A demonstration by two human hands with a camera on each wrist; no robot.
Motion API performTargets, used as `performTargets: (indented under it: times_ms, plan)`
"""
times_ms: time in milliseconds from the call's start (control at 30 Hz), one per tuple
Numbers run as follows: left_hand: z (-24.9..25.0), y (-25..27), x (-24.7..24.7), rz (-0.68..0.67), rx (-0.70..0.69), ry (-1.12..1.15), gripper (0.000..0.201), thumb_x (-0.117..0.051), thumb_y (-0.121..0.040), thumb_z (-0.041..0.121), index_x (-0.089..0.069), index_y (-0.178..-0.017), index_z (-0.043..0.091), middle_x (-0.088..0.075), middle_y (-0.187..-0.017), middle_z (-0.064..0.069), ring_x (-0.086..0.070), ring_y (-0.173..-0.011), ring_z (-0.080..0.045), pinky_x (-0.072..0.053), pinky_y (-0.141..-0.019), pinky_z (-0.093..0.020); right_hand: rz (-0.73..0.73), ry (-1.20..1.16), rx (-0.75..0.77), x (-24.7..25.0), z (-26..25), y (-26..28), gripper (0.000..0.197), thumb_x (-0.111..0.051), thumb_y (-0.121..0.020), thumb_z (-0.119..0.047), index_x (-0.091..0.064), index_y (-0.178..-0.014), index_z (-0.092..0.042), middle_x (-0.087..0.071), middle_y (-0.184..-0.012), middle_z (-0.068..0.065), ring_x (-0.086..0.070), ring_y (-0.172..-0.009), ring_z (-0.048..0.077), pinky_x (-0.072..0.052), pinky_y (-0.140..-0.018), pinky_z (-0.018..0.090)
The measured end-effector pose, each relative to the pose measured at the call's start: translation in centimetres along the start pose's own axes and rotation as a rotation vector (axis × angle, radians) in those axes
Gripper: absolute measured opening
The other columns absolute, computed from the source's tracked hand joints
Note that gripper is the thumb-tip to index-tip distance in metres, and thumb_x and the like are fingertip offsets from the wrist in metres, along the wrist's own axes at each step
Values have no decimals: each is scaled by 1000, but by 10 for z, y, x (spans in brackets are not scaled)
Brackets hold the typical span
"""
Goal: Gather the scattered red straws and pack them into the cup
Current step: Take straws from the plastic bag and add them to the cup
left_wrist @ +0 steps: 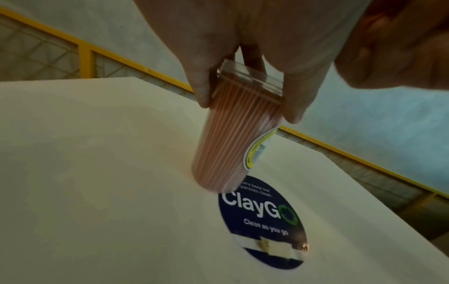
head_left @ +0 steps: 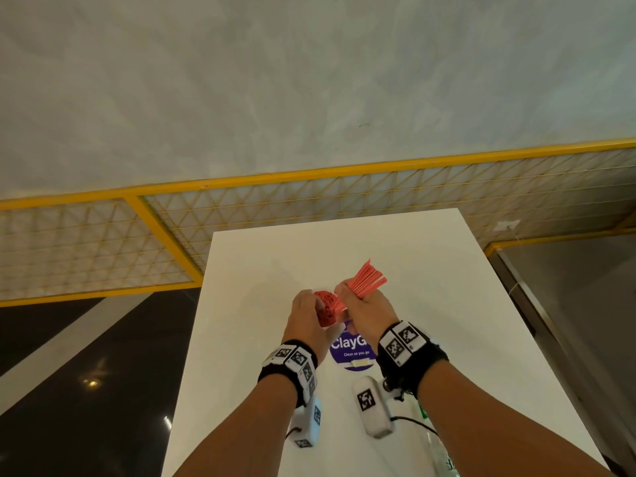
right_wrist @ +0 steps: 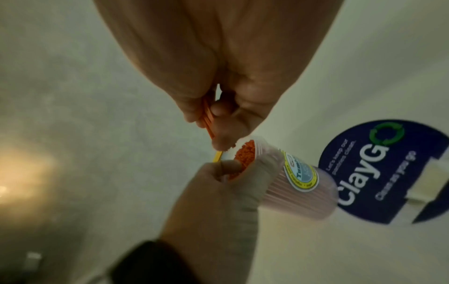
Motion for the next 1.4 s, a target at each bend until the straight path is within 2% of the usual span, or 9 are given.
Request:
performTargets:
  times_ms: [133, 300, 433, 567, 733, 833, 1067, 1267, 1400]
  plan:
    - [-3, 11, -8, -118, -19, -9, 48, -86, -73, 38, -50, -104, 34, -55, -108, 15, -59, -88, 0, -48, -73, -14, -67, 147, 25, -11, 7, -4, 24, -57, -103, -36, -72, -91, -23, -62, -57, -15, -56, -50, -3, -43, -57, 18]
    - [-14, 23, -4, -129, -19, 23, 57, -87, -70, 46, -50, -113, 43, -58, -114, 20, -63, -94, 5, -56, -86, -25, -205, 123, -97, -21, 29, -5, 30, -60, -96, -50, -77, -92, -25, -66, -68, -3, -57, -55, 13, -49, -57, 31]
    - [-13, 29, 1, -132, -68, -31, 47, -83, -75, 49, -49, -107, 40, -54, -120, 22, -60, -100, 0, -50, -87, -20, -158, 366, 1, -14, 15, -2, 27, -59, -97, -48, -75, -97, -27, -76, -88, -2, -71, -82, 17, -59, -83, 38]
    - [-9, 32, 2, -144, -123, -160, 34, -75, -79, 54, -52, -93, 34, -49, -129, 25, -59, -102, -6, -49, -93, -23, -122, 557, 105, -19, -4, 8, 30, -57, -98, -48, -70, -92, -22, -71, -80, 0, -68, -74, 19, -59, -73, 37]
    - [-8, 35, 8, -156, -85, -82, 40, -79, -75, 54, -56, -107, 43, -63, -100, 20, -61, -89, 2, -49, -78, -17, -77, 338, 74, -25, 1, 14, 31, -59, -97, -43, -73, -90, -17, -73, -81, 8, -67, -70, 17, -59, -74, 40]
    - [-7, 38, 11, -168, -68, -65, 37, -81, -74, 52, -55, -96, 41, -64, -87, 14, -61, -81, 0, -40, -67, -13, -96, 256, -20, -23, 16, 8, 37, -61, -97, -40, -74, -87, -7, -73, -77, 15, -61, -57, 15, -58, -71, 43]
    - [-22, 33, 7, -186, -55, -68, 49, -84, -64, 57, -48, -81, 29, -66, -99, 16, -64, -86, -6, -49, -76, -26, -201, 332, -123, -22, 27, 1, 44, -59, -99, -44, -74, -77, -9, -67, -57, 0, -55, -44, 8, -47, -54, 22]
    - [-10, 33, 17, -188, -86, -115, 38, -67, -81, 68, -57, -93, 33, -62, -81, 11, -59, -74, -8, -43, -65, -21, -137, 628, 55, -26, 0, 4, 36, -56, -98, -49, -65, -84, -17, -66, -72, -1, -62, -62, 16, -50, -57, 30]
    - [-9, 30, 19, -180, -116, -205, 10, -57, -97, 39, -59, -105, 33, -62, -81, 15, -60, -76, -9, -38, -63, -15, -124, 550, 116, -33, -8, 12, 28, -55, -99, -47, -65, -80, -28, -67, -75, -4, -65, -71, 15, -56, -70, 34]
Point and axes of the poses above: each hand's wrist, its own y-axis away from the middle knuckle, its own x-axis out of the back of the hand, z = x × y, the point moved 10 cm from there along -y, towards the middle knuckle
